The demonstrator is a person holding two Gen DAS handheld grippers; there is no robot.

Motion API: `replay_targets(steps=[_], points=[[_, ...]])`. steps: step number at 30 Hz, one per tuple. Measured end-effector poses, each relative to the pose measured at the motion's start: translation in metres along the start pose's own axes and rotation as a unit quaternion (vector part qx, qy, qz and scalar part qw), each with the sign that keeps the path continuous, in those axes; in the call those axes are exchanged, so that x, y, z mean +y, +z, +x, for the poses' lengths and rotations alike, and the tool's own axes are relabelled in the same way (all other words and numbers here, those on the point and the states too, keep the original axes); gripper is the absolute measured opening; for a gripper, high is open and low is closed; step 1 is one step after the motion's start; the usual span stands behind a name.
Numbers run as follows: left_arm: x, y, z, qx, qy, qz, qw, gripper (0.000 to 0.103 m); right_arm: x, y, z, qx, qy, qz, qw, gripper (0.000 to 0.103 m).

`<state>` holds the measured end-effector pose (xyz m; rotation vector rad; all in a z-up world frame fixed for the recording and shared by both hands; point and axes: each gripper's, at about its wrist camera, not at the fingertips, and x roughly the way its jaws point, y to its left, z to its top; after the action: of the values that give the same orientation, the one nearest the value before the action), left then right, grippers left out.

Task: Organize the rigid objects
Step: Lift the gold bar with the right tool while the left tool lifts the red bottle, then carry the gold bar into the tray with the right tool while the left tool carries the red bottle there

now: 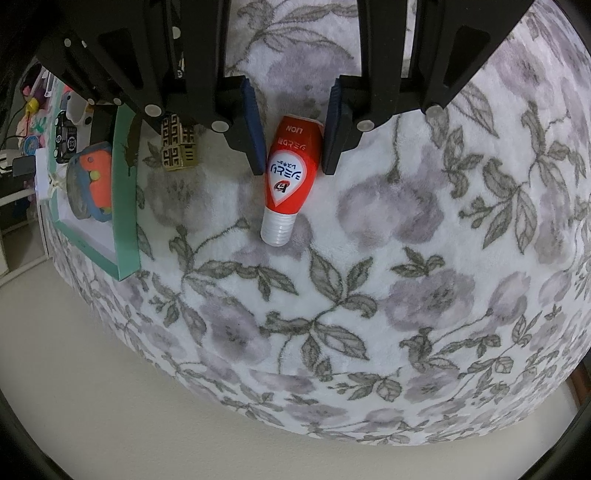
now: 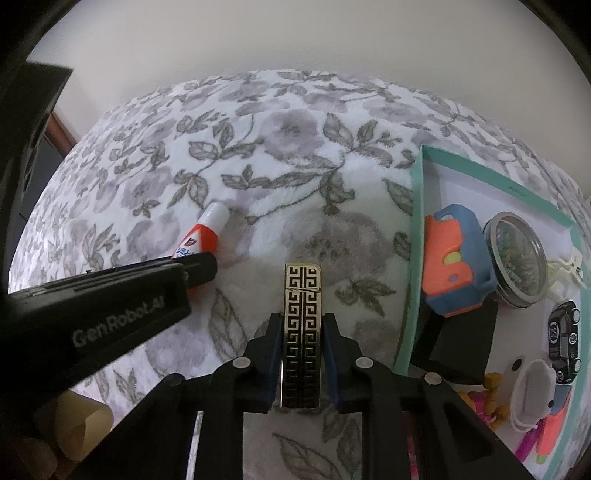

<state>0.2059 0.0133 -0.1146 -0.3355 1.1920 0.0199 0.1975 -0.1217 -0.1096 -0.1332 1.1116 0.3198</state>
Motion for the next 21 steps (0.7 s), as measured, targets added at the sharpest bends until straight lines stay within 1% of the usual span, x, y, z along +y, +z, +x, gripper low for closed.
replay_targets(steps=[9, 15, 21], points=[[0.003, 0.001, -0.029, -0.026, -0.013, -0.01, 0.9995, 0.031, -0.002, 0.001, -0.02, -0.015, 0.002, 0.004, 1.0, 0.022], [-0.001, -0.007, -0.051, -0.034, -0.018, -0.006, 0.9992, 0.03, -0.012, -0.003, -0.046, -0.025, 0.004, 0.024, 0.999, 0.022], [-0.01, -0.015, -0.068, -0.043, -0.026, -0.005, 0.9988, 0.03, -0.017, -0.009, -0.076, -0.041, -0.014, 0.026, 0.999, 0.022]])
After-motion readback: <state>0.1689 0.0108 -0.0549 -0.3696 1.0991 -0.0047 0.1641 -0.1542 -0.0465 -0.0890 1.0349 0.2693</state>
